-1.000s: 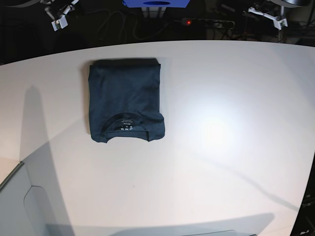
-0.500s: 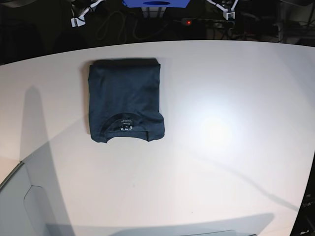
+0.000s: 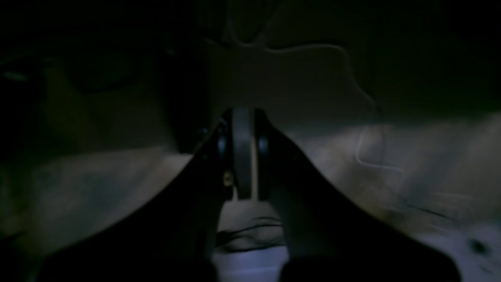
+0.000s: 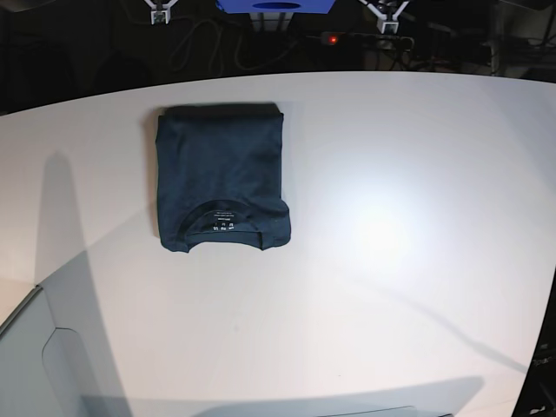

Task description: Fold the T-shirt properly

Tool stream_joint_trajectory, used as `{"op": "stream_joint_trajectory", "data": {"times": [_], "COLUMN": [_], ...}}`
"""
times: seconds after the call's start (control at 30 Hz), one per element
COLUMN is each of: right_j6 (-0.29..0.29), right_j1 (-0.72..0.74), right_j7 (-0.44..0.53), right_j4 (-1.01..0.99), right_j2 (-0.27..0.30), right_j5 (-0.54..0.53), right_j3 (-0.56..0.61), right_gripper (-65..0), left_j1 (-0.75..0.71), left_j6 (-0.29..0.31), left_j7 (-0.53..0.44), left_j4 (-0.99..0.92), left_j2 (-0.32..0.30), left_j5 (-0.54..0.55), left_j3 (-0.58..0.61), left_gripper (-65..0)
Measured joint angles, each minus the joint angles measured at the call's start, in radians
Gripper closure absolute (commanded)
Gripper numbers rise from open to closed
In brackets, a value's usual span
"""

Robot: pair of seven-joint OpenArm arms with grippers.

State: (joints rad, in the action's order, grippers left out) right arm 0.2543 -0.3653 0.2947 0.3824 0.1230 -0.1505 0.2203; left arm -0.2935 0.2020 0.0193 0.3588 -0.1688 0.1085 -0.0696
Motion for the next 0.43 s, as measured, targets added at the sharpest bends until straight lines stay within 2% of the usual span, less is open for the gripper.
{"op": "stream_joint_trajectory", "data": {"times": [0.07,0.17,0.3,0.43], "right_j6": [0.108,0.175,0.195,0.201], "right_j1": [0.005,0.010,0.008,0.007], "right_j7": [0.002,0.009,0.005,0.002], "right_j4": [0.000,0.002,0.000,-0.001], "right_j2": [-0.014,-0.046,-0.063,-0.068], "right_j5": [0.000,0.000,0.003,0.003], "right_j3": [0.008,0.039,0.070,0.070], "right_gripper": [-0.1,-0.1,-0.1,-0.1], "left_j1": [0.002,0.024,0.042,0.030], "left_j6": [0.000,-0.003,-0.003,-0.003], "left_j7": [0.000,0.005,-0.009,-0.005], "left_j4": [0.000,-0.003,-0.023,-0.026], "left_j2": [0.003,0.010,0.034,0.032], "left_j5": [-0.001,0.000,0.003,0.002], "left_j3": [0.011,0.043,0.065,0.064], "left_gripper": [0.0,0.0,0.0,0.0]}}
